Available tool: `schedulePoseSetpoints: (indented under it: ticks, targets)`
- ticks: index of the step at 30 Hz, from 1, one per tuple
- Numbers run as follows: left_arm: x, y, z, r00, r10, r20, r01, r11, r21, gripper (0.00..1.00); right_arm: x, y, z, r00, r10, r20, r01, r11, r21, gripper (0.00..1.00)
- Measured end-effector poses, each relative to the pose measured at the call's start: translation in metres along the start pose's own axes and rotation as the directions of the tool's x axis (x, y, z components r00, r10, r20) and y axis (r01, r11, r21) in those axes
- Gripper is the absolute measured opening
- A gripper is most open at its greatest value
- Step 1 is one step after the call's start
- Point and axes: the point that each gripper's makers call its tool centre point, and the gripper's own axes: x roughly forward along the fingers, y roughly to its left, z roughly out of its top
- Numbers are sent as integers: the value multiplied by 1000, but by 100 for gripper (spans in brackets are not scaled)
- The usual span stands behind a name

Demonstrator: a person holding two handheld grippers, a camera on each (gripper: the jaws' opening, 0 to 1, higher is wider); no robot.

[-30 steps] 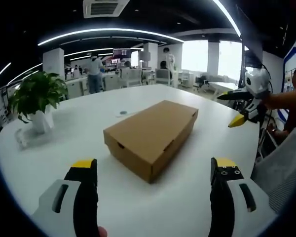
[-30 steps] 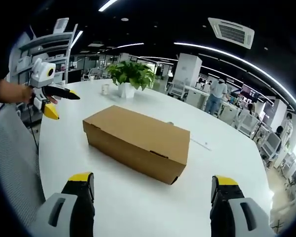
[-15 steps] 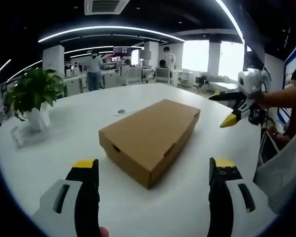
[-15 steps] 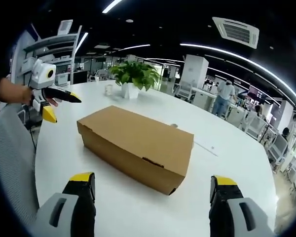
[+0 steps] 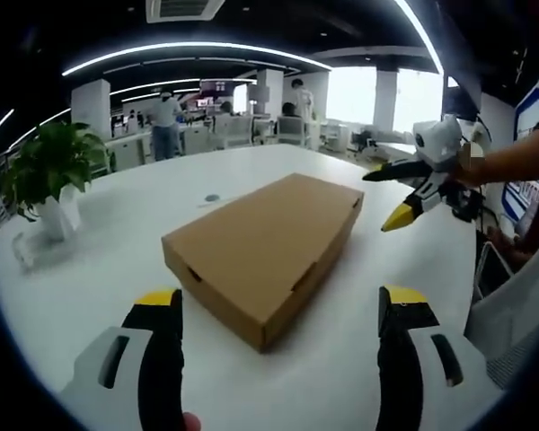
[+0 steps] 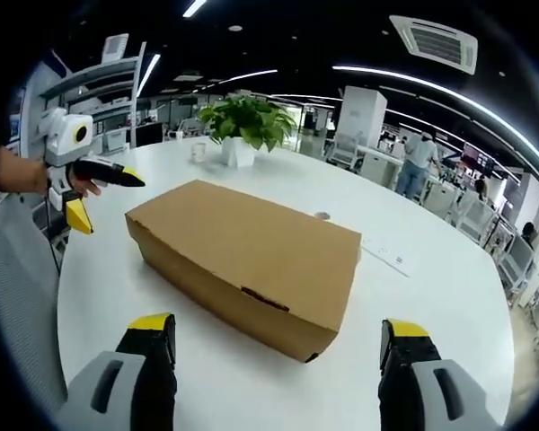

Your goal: Operate the shoe box by opening the lid, removing the specified soft item, and placing it in the target area until the item is outside and the box remains undamaged.

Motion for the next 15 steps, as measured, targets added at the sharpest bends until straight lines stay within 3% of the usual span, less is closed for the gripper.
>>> schedulePoseSetpoints:
  ticks: [15]
  targets:
    - [23, 2, -2, 1000, 11, -17, -12, 999, -36, 85, 20, -7, 2, 998, 39, -59, -40, 999, -20, 90]
